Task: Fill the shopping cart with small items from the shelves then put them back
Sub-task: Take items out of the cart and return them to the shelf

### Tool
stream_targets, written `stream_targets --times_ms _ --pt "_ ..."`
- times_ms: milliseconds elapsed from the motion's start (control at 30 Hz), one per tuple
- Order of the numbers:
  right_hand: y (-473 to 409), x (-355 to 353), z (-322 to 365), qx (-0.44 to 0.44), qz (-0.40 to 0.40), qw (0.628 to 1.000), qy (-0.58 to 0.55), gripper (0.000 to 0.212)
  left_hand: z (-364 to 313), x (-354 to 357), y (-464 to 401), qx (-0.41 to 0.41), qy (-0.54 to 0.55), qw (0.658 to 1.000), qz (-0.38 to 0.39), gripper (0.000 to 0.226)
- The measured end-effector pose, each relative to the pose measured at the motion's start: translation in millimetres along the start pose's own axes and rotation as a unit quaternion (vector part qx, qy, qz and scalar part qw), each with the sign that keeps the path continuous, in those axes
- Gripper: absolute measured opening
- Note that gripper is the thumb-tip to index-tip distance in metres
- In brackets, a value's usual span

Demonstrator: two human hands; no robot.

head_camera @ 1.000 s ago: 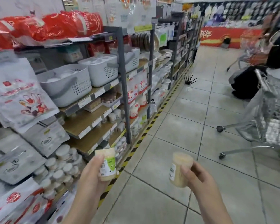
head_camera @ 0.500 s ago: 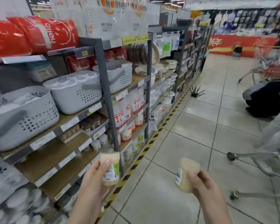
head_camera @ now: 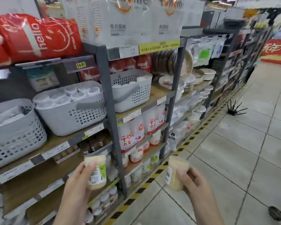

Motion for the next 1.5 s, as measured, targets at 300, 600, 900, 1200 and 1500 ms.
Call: stream_targets --times_ms 300,600,900,1200,1500 --pt "-155.0 1.0 90.8 -0.026 -0.005 0.999 0.034 0.102 9.2 129.3 -140.2 0.031 0.017 0.998 0.048 0.025" --pt "-272.9 10.9 148.6 -0.017 0.026 0.999 -0.029 0.045 -20.6 208.5 -221.4 0.097 -0.021 0.992 0.075 0.027" --pt "-371.3 81.7 242.1 -0.1 0.141 0.985 -0.014 0.063 -61.5 236.4 -289.6 0.186 -0.066 0.98 -0.006 0.031" --pt "-454.4 157.4 301.7 -0.19 0.23 0.954 0.033 0.047 -79.5 259.0 -356.2 0.237 -0.178 0.952 -0.075 0.048" --pt "-484.4 231.5 327.7 -0.256 0.333 0.893 0.166 0.028 -60.0 292.3 -400.5 0.206 -0.258 0.944 -0.01 0.031"
Point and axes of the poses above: each hand's wrist, its own y-axis away from the middle knuckle, its own x-axis out of the palm, z = x × y, the point moved 10 cm from there along -y, towards the middle knuckle, and after that the axes turned 15 degrees about x, right-handed, at the moved point
